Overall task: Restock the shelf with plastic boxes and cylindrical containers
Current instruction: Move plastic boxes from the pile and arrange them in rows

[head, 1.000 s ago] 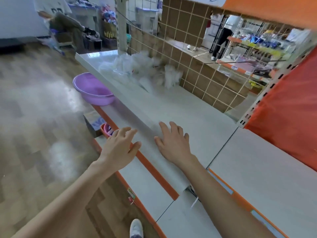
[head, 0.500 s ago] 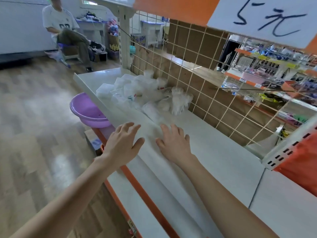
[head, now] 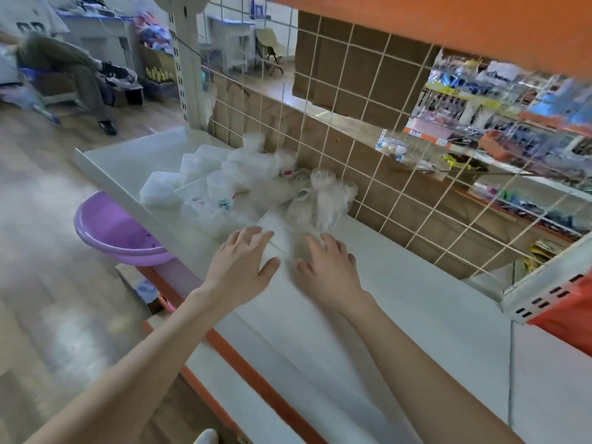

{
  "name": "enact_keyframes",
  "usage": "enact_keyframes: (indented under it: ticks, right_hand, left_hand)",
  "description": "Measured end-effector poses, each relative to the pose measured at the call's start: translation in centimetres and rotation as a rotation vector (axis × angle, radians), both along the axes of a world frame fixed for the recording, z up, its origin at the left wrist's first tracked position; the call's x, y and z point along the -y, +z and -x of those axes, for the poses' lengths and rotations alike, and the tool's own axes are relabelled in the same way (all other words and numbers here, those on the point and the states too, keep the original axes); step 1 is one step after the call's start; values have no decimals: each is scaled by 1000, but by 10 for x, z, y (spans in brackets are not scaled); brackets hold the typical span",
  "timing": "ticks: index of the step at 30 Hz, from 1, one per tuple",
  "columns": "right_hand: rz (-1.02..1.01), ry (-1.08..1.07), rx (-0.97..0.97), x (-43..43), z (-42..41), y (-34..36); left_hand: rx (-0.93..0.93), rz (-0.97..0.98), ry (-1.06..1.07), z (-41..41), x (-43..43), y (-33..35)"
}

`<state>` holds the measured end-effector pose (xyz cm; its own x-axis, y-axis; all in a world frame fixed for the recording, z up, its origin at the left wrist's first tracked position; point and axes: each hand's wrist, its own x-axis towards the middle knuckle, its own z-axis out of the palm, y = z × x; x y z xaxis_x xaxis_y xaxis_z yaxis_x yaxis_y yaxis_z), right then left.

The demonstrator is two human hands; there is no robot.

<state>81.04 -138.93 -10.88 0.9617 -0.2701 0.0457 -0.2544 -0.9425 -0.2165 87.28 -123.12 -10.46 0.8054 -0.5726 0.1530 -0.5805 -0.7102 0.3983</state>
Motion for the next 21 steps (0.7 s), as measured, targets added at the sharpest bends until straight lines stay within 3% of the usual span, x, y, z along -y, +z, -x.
enact_keyframes:
  ticks: [12,17,21]
  right_hand:
    - [-13,-141,35,-28,-60,-15]
    - [-222,-151,109,-25,-64,-15]
    - [-105,-209,49,-20,-53,-22]
  left_hand:
    - [41,22,-224,-70,-7,6]
    - [38,50,-322,-81,6,7]
    - [9,75,-371,-83,22,5]
